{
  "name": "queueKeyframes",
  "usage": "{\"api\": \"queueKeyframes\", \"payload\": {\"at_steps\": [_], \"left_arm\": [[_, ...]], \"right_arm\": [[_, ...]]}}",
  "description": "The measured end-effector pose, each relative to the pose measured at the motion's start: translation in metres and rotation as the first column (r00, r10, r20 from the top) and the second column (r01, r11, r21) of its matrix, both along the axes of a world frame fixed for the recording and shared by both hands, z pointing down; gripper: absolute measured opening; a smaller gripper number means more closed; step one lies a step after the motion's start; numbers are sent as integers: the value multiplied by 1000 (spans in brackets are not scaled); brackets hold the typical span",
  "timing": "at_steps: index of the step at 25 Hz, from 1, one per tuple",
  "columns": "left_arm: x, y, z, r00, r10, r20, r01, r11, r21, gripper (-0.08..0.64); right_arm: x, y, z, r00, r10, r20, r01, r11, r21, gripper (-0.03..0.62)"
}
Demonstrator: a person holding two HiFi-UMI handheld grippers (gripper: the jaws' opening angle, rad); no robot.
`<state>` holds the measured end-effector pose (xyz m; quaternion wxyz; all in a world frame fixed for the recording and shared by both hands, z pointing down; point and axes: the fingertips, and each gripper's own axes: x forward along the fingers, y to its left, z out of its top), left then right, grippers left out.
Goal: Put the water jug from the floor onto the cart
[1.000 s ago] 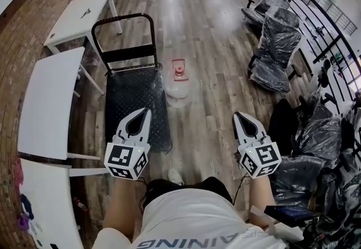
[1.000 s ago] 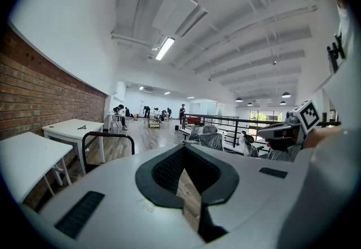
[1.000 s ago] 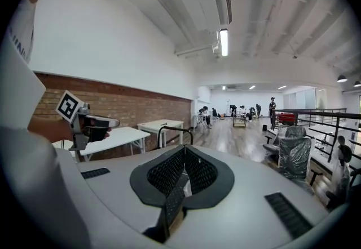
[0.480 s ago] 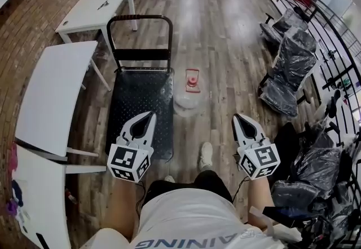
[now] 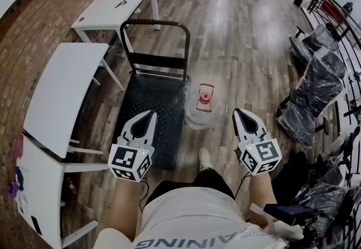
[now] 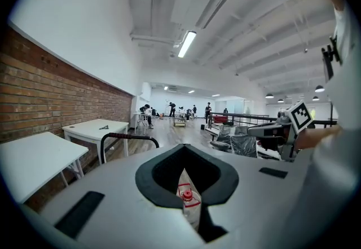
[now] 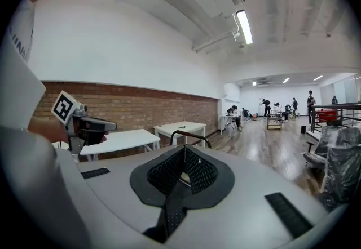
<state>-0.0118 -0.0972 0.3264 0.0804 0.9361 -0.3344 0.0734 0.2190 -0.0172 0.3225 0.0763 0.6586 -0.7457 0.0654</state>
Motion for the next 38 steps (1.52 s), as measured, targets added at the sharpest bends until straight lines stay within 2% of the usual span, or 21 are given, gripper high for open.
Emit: {"api": "queueKeyframes", "payload": {"at_steps": [6,10,14,18,20,23,28,32,38], "left_arm": [[34,-39,-3,990,-138,29,138,990,2,2],[46,-57,8,972,-228,55,229,973,-14,2],[50,-62,26,956,-279,89,283,958,-42,2],[43,-65,52,941,-316,119,325,943,-66,2],[36,-69,70,931,-339,136,352,932,-83,2],[25,-69,97,916,-369,156,388,915,-114,2],[10,-58,150,907,-370,199,404,900,-165,2],[11,-60,186,896,-379,233,426,881,-206,2],[13,-60,228,884,-396,247,452,857,-246,2]], "right_arm": [[49,-74,20,991,-136,17,137,990,-43,6],[69,-116,55,975,-220,34,223,969,-108,6],[80,-153,99,961,-273,45,276,944,-178,7],[79,-184,164,958,-281,58,286,916,-282,25],[72,-195,203,952,-301,48,298,890,-345,96],[64,-204,259,946,-322,29,304,856,-417,146],[64,-218,343,950,-313,-12,267,828,-494,237],[73,-231,400,943,-329,-48,250,797,-549,273],[82,-237,485,925,-374,-67,251,734,-632,300]]}}
